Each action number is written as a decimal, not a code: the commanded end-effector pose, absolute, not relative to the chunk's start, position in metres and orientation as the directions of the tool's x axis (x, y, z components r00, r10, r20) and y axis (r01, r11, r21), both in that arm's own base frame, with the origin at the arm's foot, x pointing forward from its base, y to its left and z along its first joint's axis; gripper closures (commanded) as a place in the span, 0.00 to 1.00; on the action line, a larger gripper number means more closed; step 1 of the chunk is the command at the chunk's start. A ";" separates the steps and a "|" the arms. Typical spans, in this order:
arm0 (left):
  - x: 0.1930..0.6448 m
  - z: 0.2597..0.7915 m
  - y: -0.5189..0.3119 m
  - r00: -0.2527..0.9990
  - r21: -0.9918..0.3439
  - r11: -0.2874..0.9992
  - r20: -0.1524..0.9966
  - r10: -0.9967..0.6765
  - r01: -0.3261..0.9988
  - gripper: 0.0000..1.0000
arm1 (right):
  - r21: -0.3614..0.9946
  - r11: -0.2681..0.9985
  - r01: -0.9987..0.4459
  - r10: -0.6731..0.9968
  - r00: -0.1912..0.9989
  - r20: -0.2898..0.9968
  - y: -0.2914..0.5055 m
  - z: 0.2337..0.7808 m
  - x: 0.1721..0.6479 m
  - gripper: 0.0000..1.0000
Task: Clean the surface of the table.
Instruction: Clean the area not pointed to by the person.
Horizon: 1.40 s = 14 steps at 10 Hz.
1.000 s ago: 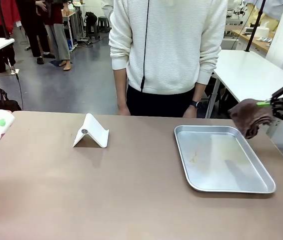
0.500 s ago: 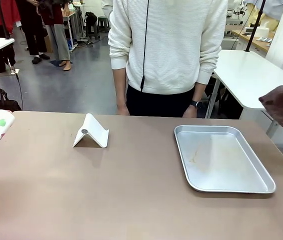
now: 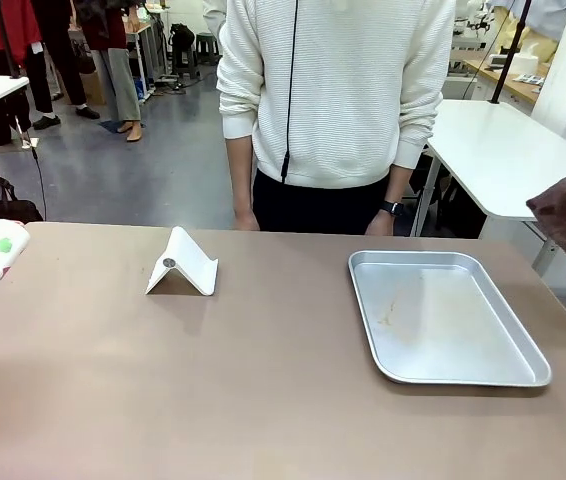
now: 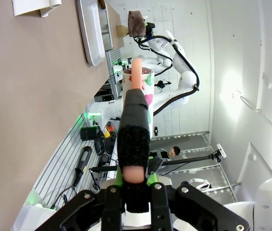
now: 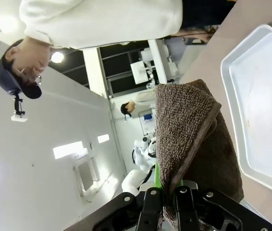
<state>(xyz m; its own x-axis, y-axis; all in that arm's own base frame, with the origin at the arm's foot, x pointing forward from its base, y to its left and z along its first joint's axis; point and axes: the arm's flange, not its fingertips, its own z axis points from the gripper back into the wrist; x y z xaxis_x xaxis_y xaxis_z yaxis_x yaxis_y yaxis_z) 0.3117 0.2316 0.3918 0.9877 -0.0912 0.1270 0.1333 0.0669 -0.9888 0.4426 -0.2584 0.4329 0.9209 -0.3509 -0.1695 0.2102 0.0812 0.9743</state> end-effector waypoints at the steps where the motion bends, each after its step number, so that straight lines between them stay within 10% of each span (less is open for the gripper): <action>1: 0.311 0.397 0.232 0.989 -0.990 0.052 0.126 -0.074 0.130 0.81 | 0.974 0.083 0.211 -0.355 0.919 -0.169 -0.259 0.433 0.443 0.93; 14: 0.311 0.397 0.232 0.989 -0.990 0.052 0.126 -0.074 0.130 0.81 | 0.822 0.570 -0.005 -0.244 0.954 0.175 -0.077 0.420 0.414 0.93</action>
<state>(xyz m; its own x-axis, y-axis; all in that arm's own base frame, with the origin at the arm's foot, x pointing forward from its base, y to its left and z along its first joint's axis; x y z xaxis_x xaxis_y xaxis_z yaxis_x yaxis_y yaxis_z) 0.3121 0.2307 0.3910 0.9877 -0.0924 0.1259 0.1323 0.0671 -0.9889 0.4172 -0.0879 0.4279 0.9543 -0.2629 0.1423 0.0194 0.5295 0.8481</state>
